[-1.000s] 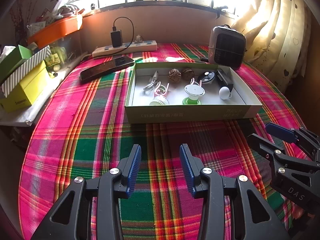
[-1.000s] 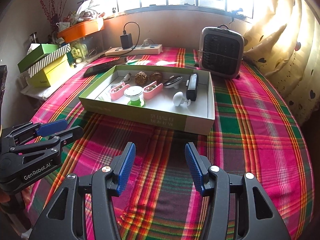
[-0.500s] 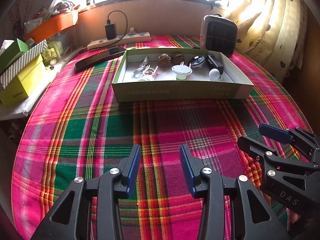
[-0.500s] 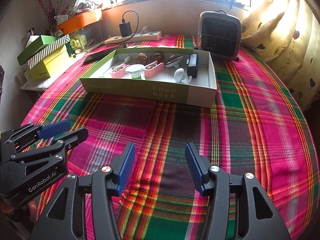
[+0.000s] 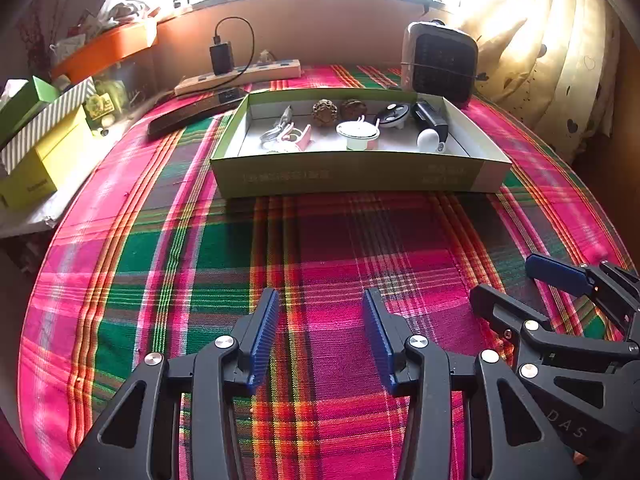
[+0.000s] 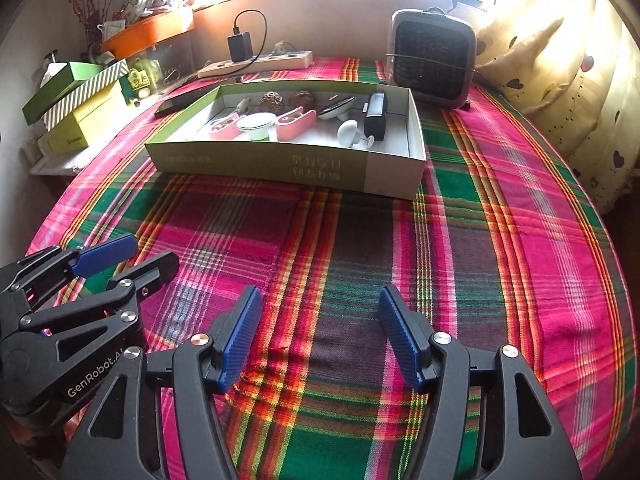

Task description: Organize objects

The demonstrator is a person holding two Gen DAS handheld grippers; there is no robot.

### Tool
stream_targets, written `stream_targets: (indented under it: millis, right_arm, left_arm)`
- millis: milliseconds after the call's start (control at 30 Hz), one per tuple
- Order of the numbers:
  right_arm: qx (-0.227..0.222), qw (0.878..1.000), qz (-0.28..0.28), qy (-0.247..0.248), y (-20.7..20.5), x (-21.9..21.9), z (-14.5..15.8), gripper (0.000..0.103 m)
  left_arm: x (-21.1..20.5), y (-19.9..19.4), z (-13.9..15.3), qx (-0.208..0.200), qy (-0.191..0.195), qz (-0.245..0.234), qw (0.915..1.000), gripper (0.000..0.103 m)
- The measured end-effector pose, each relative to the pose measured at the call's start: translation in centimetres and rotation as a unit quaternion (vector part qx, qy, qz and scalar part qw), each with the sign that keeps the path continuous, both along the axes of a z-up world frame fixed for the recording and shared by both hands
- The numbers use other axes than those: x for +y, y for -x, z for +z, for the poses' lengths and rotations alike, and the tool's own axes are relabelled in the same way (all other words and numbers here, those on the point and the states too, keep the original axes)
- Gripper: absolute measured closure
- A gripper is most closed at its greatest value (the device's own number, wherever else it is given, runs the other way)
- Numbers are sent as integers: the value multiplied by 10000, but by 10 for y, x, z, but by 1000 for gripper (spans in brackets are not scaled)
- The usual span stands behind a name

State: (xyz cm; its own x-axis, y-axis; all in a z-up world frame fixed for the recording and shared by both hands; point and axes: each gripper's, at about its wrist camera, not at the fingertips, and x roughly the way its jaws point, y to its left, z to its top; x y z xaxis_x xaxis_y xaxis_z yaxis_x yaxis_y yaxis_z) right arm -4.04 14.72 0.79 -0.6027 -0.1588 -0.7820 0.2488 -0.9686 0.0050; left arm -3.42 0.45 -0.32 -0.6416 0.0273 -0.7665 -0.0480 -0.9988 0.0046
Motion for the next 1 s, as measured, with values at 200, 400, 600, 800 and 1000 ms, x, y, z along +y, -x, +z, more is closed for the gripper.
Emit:
stream_targets:
  millis: [200,400,600,800,1000]
  right_arm:
    - [-41,9999,-123,-9,2,4,-2,27]
    - [-57,9999,-154,-33,4,4,-2,24]
    - [-60,9999,-156,-28,5,4,-2,23]
    - [-60,9999,-157,-31,5,3,-2,23]
    - [-61,9999,-156,-32,5,3,-2,23]
  left_arm:
    - [1,0,0,0,34,30,10000,60]
    - [1,0,0,0,7,72,10000,59]
    - [-1,0,0,-2,-3,81,10000,59]
    - [0,0,0,-2,1,81,10000,59]
    - [0,0,0,-2,0,81,10000,59]
